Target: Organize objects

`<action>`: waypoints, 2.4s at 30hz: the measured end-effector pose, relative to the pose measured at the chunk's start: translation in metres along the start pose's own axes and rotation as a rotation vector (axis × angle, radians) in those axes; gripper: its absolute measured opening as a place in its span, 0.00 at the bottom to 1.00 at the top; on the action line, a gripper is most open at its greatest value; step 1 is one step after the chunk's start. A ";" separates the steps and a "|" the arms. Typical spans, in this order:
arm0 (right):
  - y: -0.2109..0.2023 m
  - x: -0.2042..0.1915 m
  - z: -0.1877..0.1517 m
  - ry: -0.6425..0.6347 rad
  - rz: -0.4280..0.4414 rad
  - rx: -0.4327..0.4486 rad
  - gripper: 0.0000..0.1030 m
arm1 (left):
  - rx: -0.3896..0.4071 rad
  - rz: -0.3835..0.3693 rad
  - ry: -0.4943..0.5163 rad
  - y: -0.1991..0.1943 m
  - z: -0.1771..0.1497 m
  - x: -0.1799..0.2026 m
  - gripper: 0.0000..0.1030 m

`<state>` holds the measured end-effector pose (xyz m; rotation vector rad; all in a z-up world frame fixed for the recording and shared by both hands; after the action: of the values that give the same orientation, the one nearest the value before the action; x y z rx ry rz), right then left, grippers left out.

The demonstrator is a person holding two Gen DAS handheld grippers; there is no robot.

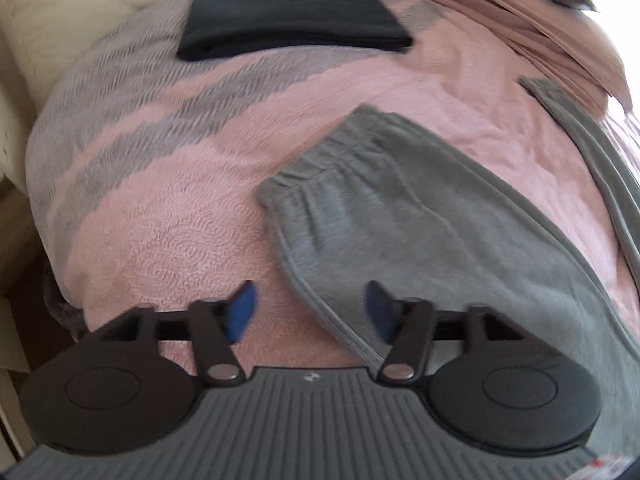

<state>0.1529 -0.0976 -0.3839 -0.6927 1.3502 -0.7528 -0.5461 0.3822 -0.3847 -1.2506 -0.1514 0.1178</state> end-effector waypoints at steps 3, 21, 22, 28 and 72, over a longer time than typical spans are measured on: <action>0.006 0.000 -0.011 -0.019 -0.051 0.020 0.47 | -0.021 0.004 0.009 0.025 0.002 -0.005 0.26; 0.000 -0.067 -0.048 -0.403 -0.453 0.145 0.48 | 0.169 0.072 0.585 0.049 0.108 0.068 0.66; 0.001 -0.066 -0.051 -0.392 -0.464 0.148 0.48 | 0.148 0.061 0.597 0.060 0.112 0.070 0.65; 0.009 -0.081 -0.070 -0.395 -0.514 0.173 0.48 | 0.174 -0.005 0.725 0.070 0.115 0.081 0.25; -0.178 -0.155 -0.225 -0.892 -0.174 -0.141 0.60 | 0.095 -0.118 0.755 -0.278 -0.180 0.111 0.65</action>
<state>-0.0946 -0.0794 -0.1717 -1.1001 0.5289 -0.3893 -0.4028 0.1461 -0.1699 -1.1145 0.4292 -0.4446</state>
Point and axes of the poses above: each gripper's, at about its wrist camera, not at the fingertips, and y roughly the way its jaws point, x to its right, z to its top, the point moved 10 cm from there along y, roughly the way its jaws point, and after that the axes turned 9 degrees about -x, right-handed, at the moved point
